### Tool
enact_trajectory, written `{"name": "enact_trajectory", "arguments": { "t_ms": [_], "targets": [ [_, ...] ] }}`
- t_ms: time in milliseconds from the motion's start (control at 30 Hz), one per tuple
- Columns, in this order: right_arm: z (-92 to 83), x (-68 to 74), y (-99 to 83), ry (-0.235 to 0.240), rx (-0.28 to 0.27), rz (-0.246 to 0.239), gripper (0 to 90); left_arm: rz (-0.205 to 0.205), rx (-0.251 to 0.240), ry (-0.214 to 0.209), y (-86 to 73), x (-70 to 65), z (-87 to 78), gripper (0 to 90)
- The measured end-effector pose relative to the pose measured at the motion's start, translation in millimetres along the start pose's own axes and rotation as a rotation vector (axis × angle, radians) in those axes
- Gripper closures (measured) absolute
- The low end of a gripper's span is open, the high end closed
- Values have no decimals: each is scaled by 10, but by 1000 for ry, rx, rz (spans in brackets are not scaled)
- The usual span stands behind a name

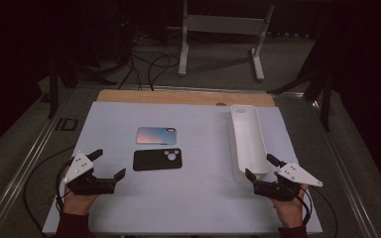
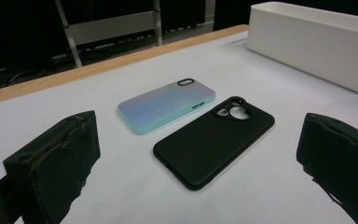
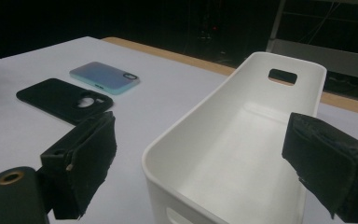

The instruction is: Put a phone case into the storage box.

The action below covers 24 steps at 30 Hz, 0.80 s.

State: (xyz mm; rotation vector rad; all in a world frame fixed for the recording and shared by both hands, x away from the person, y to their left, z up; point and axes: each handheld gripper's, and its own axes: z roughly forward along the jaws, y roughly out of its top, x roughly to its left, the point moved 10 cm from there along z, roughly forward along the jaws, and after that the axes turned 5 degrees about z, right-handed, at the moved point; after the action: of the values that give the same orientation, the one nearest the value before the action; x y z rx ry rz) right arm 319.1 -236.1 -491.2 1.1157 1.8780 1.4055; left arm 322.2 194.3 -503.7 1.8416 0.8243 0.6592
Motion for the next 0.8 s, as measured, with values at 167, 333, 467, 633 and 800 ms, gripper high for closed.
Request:
{"name": "enact_trajectory", "arguments": {
  "t_ms": [167,333,467,633,800],
  "targets": [
    [8,-7,-14,1,6,4,93,7,8,-1,-13,-13,6,0],
    [12,-10,-21,-2,9,3,93,2,13,2,-2,-7,8,0],
    [0,-43,-30,-8,9,14,93,7,17,1,43,-13,8,0],
    [-19,-56,-3,-16,-2,20,93,16,22,-10,112,-38,44,0],
    [-10,-45,-8,-14,4,17,94,44,31,-29,205,-72,131,0]
  ]
}}
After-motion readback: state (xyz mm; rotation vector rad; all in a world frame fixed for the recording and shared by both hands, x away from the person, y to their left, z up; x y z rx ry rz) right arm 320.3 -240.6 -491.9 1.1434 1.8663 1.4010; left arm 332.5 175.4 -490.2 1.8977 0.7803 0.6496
